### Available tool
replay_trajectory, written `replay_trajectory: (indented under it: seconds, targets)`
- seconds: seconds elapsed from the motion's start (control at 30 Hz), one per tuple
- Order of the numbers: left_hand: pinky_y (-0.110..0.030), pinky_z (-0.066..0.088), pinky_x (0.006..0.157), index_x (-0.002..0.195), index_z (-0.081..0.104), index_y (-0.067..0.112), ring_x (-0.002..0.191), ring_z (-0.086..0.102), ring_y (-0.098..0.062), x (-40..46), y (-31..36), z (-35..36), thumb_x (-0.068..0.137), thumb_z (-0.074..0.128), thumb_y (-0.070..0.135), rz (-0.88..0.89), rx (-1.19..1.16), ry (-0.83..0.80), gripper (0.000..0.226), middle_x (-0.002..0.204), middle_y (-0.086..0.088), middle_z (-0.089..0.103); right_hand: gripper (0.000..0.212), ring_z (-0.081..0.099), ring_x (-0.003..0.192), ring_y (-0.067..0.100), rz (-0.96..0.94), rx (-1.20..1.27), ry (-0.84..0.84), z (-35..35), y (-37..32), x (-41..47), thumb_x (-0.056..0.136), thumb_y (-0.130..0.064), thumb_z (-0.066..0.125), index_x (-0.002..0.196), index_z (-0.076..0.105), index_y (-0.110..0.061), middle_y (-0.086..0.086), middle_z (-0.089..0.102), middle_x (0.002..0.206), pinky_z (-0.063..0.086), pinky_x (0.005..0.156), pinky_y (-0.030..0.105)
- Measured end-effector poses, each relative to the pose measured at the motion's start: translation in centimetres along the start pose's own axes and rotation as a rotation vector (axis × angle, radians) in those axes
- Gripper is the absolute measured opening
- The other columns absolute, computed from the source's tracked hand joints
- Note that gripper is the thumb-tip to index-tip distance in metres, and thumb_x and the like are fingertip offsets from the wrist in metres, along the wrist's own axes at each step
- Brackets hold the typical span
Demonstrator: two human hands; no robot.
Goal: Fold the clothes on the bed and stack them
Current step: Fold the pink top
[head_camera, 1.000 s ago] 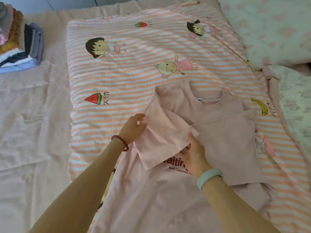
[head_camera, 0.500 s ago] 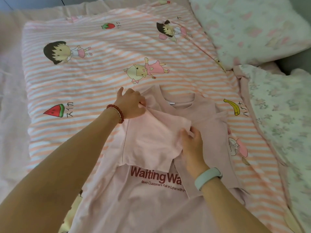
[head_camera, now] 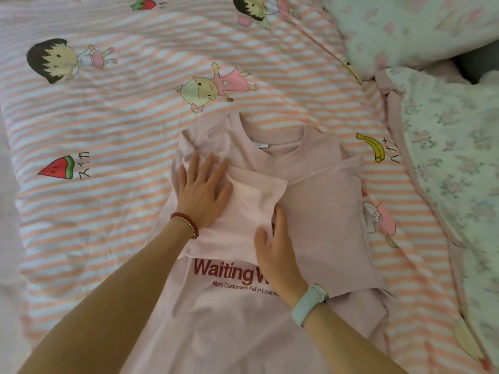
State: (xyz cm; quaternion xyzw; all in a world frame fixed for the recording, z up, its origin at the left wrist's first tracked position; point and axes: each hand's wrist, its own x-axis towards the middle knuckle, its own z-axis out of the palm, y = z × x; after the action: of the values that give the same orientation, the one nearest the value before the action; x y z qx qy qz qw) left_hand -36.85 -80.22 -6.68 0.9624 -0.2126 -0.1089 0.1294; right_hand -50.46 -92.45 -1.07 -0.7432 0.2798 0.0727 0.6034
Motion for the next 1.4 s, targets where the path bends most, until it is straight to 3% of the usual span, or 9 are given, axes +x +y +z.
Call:
replay_trajectory:
  seconds: [0.17, 0.37, 0.53, 0.63, 0.7, 0.77, 0.87, 1.0, 1.4]
  targets:
    - [-0.056, -0.012, 0.11, 0.147, 0.004, 0.036, 0.143, -0.01, -0.031, -1.9, -0.2, 1.3, 0.078, 0.008, 0.07, 0.059, 0.175, -0.098, 0.078, 0.157, -0.002, -0.006, 0.058, 0.057, 0.102, 0.025, -0.009, -0.582, -0.043, -2.0, -0.1, -1.0, 0.094, -0.025, 0.043, 0.144, 0.013, -0.027, -0.001, 0.056, 0.122, 0.045, 0.08, 0.034]
    - [-0.063, 0.0, 0.108, 0.142, 0.033, 0.027, 0.143, 0.004, -0.034, 2.2, 0.1, -0.6, 0.086, 0.04, 0.057, 0.076, 0.186, 0.01, 0.064, 0.156, -0.006, 0.015, 0.045, 0.053, 0.108, 0.038, -0.373, -0.939, 0.275, -9.8, 0.7, 6.4, 0.087, -0.014, 0.054, 0.13, 0.047, -0.002, 0.018, 0.057, 0.117, 0.045, 0.087, 0.049]
    - [-0.062, -0.003, 0.11, 0.148, -0.008, 0.03, 0.143, -0.014, -0.027, 8.8, -0.8, -3.3, 0.082, 0.055, 0.056, -0.144, 0.147, -0.137, 0.095, 0.157, -0.001, -0.012, 0.083, -0.006, 0.145, 0.024, -0.047, -1.147, -0.006, -14.2, 0.2, 14.9, 0.092, -0.042, 0.048, 0.149, -0.005, -0.011, 0.008, -0.008, 0.157, 0.005, 0.115, 0.048]
    - [-0.062, 0.001, 0.11, 0.147, -0.013, 0.031, 0.144, -0.003, -0.03, 10.4, -1.2, -4.1, 0.072, 0.07, 0.052, -0.212, 0.023, -0.299, 0.113, 0.157, -0.005, 0.006, 0.079, 0.018, 0.141, 0.031, 0.107, -0.912, 0.069, -14.0, -0.6, 17.3, 0.092, -0.048, 0.044, 0.147, 0.006, -0.008, 0.015, 0.02, 0.152, 0.023, 0.11, 0.048]
    - [-0.053, 0.017, 0.109, 0.146, 0.016, 0.026, 0.136, 0.025, -0.032, 10.6, -0.9, -4.7, 0.071, 0.071, 0.053, -0.217, -0.066, -0.271, 0.098, 0.144, -0.011, 0.036, 0.056, 0.041, 0.125, 0.034, 0.097, -0.952, 0.101, -13.6, -1.5, 17.3, 0.093, -0.043, 0.044, 0.134, 0.033, -0.006, 0.016, 0.046, 0.134, 0.035, 0.098, 0.044]
    - [-0.035, 0.042, 0.081, 0.099, 0.056, 0.02, 0.098, 0.053, -0.031, 10.0, -0.3, -6.1, 0.071, 0.064, 0.055, -0.19, -0.262, -0.146, 0.045, 0.094, -0.009, 0.06, 0.036, 0.053, 0.108, 0.035, -0.019, -1.052, 0.123, -13.3, -2.1, 16.3, 0.094, -0.033, 0.044, 0.115, 0.048, -0.005, 0.016, 0.059, 0.116, 0.041, 0.084, 0.04]
    - [-0.032, 0.028, 0.052, 0.061, 0.036, 0.014, 0.064, 0.042, -0.026, 7.3, -0.1, -7.5, 0.091, 0.051, 0.04, -0.047, -0.307, 0.056, 0.042, 0.056, -0.002, 0.041, 0.026, 0.06, 0.077, 0.036, -0.346, -1.084, 0.242, -13.0, -2.5, 13.1, 0.096, -0.025, 0.044, 0.112, 0.049, -0.004, 0.015, 0.062, 0.083, 0.033, 0.054, 0.032]
    - [-0.031, 0.038, 0.048, 0.085, 0.05, 0.005, 0.057, 0.053, -0.029, -0.4, -1.2, -8.2, 0.09, 0.031, 0.04, 0.292, -0.1, 0.222, 0.04, 0.067, -0.012, 0.058, 0.021, 0.047, 0.035, 0.03, -0.723, -1.007, 0.372, -13.0, -1.1, 6.6, 0.088, -0.023, 0.047, 0.086, 0.053, -0.003, 0.008, 0.05, 0.048, 0.022, 0.04, 0.017]
    - [-0.025, 0.053, 0.052, 0.116, 0.051, 0.032, 0.078, 0.056, -0.016, -20.7, -6.9, -4.9, 0.08, 0.056, 0.02, 0.727, 0.216, -0.096, 0.038, 0.116, 0.003, 0.057, 0.038, 0.051, 0.056, 0.022, -1.017, -1.214, -0.063, -13.7, 9.3, -13.0, 0.072, -0.009, 0.049, 0.108, 0.049, -0.021, 0.001, 0.056, 0.068, 0.036, 0.063, 0.03]
